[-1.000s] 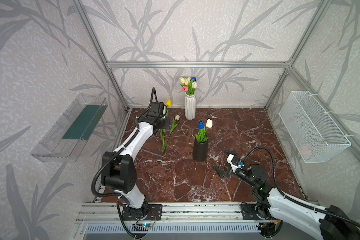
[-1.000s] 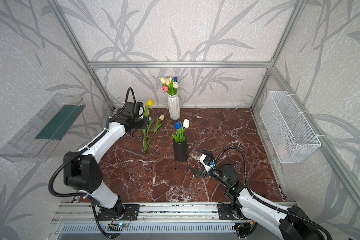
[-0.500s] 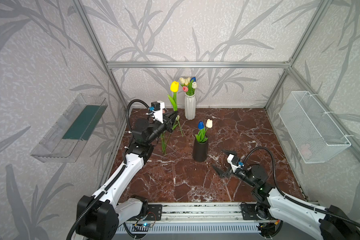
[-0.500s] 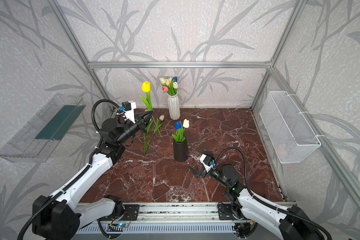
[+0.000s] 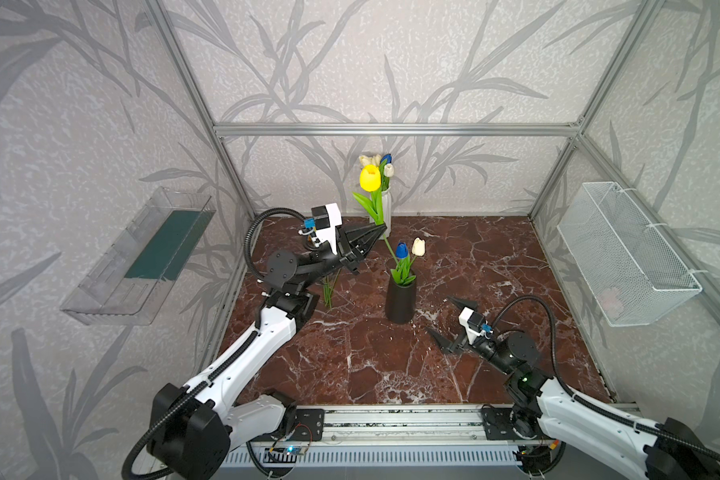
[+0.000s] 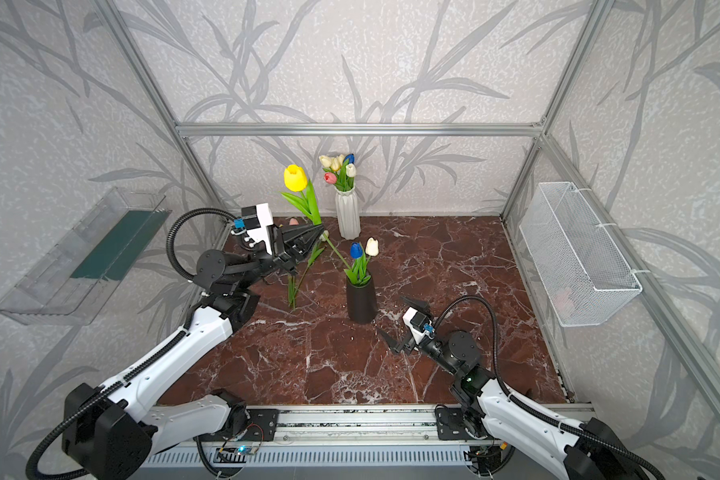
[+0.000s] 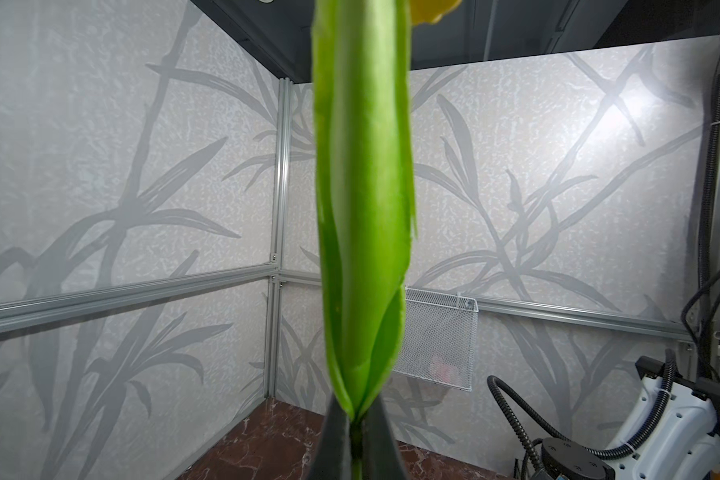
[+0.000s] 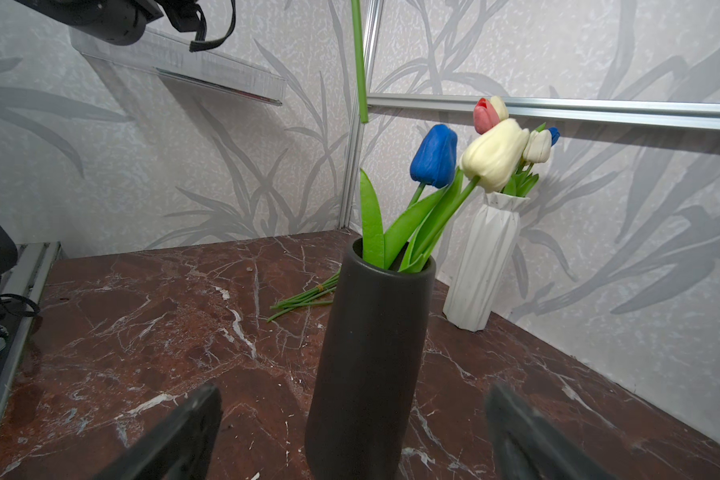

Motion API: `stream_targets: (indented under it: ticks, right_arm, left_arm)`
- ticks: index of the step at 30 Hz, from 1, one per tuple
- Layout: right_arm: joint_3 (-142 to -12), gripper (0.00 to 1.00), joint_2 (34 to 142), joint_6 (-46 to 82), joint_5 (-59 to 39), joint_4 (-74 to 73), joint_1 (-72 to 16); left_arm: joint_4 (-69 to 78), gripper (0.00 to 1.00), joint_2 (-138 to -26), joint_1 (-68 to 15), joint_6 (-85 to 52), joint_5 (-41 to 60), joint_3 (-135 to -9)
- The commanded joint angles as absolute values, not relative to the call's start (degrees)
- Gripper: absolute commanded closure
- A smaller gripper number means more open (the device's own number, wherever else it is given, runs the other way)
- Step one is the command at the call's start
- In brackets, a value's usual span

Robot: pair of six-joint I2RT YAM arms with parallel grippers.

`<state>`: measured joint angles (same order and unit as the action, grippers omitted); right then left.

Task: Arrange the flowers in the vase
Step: 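Carry the yellow tulip over the black cup and lower it in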

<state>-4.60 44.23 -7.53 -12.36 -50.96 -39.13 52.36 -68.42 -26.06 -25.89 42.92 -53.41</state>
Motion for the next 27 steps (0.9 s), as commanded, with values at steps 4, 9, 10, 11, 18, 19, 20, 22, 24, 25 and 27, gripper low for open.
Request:
stream_targets:
  ticks: [4,9,10,11,18,19,20,22,24,25,27]
  right_arm:
    - [-4.1,0.01,43.9,-7.7,-11.6,-53.0,-39.6]
    - [-4.2,0.01,42.5,-8.0,-11.5,-51.7,-39.6]
    - [-4.2,0.01,42.4,-8.0,-11.2,-51.2,-39.6]
    - [-4.4,0.01,42.5,-8.1,-11.2,-51.1,-39.6]
    - [-4.4,0.01,43.5,-7.9,-11.4,-51.7,-39.6]
    - [-4.4,0.01,43.8,-7.9,-11.4,-52.1,-39.6]
    - [-4.4,0.01,44.0,-7.9,-11.6,-52.3,-39.6]
    - [-4.4,0.01,44.1,-7.7,-12.1,-52.6,-39.6]
    - [-4.5,0.01,43.9,-7.5,-12.3,-52.4,-39.6]
    - [-4.5,0.01,44.0,-7.5,-12.2,-52.3,-39.6]
    - [-4.5,0.01,44.0,-7.6,-12.1,-52.3,-39.6]
  left_arm:
    - [52.9,1.0,-74.3,-28.6,-22.3,41.1,-55.0]
    - [47.9,1.0,-75.9,-29.1,-17.7,40.2,-54.2]
    - [46.4,1.0,-76.1,-29.1,-17.0,39.6,-54.2]
    - [44.9,1.0,-76.1,-29.2,-16.4,39.5,-54.3]
    - [38.9,1.0,-76.4,-30.0,-12.9,38.8,-53.9]
    - [37.2,1.0,-76.2,-30.3,-11.9,38.8,-54.0]
    - [35.8,1.0,-76.2,-30.5,-10.9,38.3,-54.0]
    - [33.7,1.0,-76.1,-31.1,-8.9,37.5,-53.5]
    - [32.6,1.0,-76.1,-31.3,-7.7,36.7,-53.0]
    - [32.6,1.0,-76.1,-31.4,-7.7,36.3,-52.7]
    - [32.8,1.0,-76.1,-31.5,-7.7,35.5,-52.4]
